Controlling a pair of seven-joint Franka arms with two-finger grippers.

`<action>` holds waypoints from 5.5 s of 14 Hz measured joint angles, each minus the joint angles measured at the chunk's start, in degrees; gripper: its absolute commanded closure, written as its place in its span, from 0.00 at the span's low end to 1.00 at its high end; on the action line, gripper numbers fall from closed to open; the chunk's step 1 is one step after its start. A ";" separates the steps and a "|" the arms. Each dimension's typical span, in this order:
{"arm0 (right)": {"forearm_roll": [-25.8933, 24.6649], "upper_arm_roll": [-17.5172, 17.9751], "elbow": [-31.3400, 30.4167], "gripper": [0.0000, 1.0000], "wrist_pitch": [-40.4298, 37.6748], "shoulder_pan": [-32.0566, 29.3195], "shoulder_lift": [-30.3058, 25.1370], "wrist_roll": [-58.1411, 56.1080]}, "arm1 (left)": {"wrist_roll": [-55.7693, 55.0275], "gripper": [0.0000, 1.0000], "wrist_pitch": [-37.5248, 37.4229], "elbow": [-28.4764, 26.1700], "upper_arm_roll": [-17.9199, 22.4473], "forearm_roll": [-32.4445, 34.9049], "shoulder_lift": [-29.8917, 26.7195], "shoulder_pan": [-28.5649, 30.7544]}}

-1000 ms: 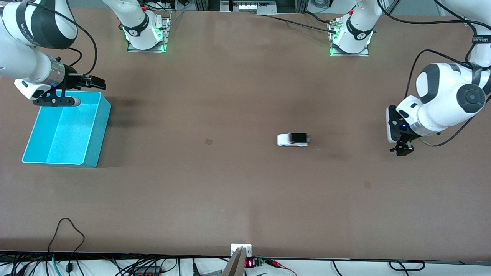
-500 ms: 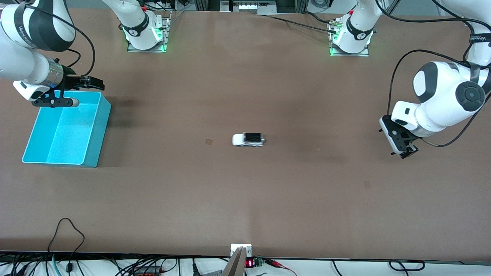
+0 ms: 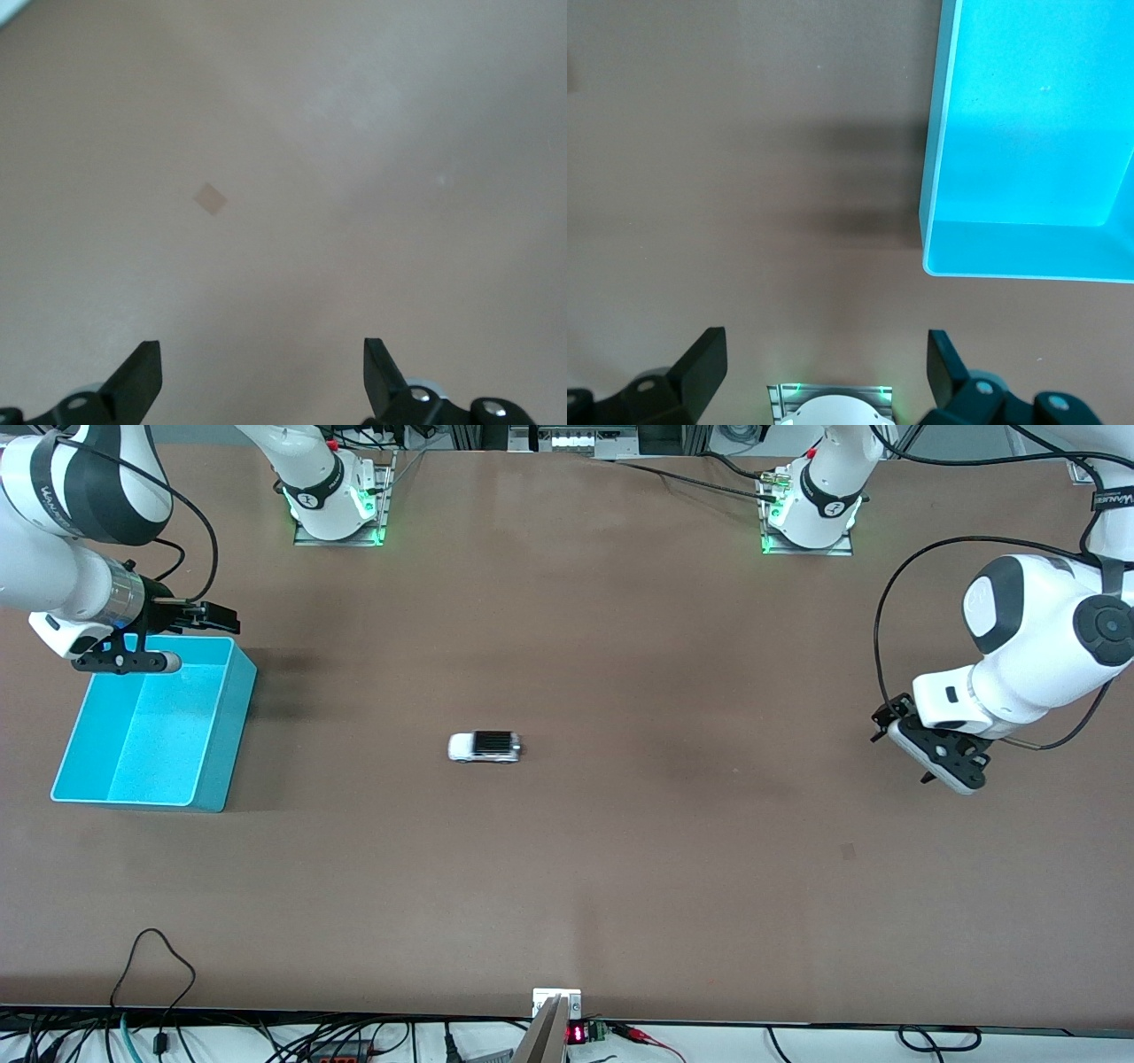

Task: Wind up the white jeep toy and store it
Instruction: 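Move the right gripper over the jeep while the left gripper withdraws, then lower the right gripper and close it on the jeep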

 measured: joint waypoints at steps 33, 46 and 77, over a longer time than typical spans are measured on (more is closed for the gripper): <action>-4.05 1.26 15.25 0.00 27.16 24.37 29.49 -58.59 | -43.07 0.00 -28.97 20.93 17.35 -0.08 -6.54 -15.80; -4.05 1.83 15.07 0.00 33.18 25.21 36.16 -60.53 | -42.38 0.00 -34.58 23.93 17.48 -0.08 -7.06 -15.90; -4.04 2.12 15.45 0.95 32.50 24.05 33.84 -60.05 | -42.25 0.00 -32.88 17.29 15.02 -0.08 -11.58 -13.39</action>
